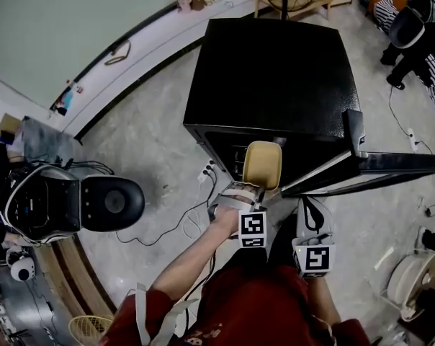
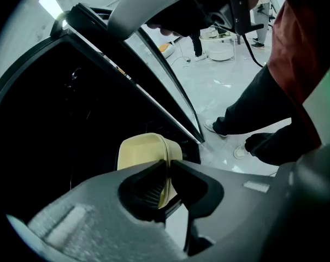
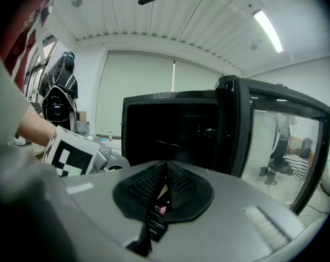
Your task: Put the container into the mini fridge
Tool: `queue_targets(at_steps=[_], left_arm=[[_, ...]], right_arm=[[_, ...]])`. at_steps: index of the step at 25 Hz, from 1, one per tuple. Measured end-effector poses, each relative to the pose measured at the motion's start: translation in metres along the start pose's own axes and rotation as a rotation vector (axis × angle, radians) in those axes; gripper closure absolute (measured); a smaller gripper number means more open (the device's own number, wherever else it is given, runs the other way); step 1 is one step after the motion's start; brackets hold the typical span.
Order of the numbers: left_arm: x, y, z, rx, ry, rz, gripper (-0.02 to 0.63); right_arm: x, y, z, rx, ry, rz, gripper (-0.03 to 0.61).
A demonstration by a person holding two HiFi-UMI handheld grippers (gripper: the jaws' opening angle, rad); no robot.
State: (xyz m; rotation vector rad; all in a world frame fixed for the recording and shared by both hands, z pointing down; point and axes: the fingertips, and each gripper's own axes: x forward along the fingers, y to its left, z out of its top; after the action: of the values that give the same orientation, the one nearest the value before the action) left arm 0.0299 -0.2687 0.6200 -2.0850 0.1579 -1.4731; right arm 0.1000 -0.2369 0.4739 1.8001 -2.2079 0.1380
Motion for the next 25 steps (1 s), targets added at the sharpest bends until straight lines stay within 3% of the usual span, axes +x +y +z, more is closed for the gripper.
queue_targets(at_steps=[9, 25], left_arm=[[0.053, 0.034, 0.01, 0.078, 0.013, 0.045, 0.572], [0.133, 0.089, 0.01, 0.086, 0.07, 0.104, 0.571]], right_arm=[[0.005, -0.01, -0.008, 0.019, 0.002, 0.014, 0.578], [0.017, -0.03, -0.01, 0.011, -0.024, 0.036, 0.578]])
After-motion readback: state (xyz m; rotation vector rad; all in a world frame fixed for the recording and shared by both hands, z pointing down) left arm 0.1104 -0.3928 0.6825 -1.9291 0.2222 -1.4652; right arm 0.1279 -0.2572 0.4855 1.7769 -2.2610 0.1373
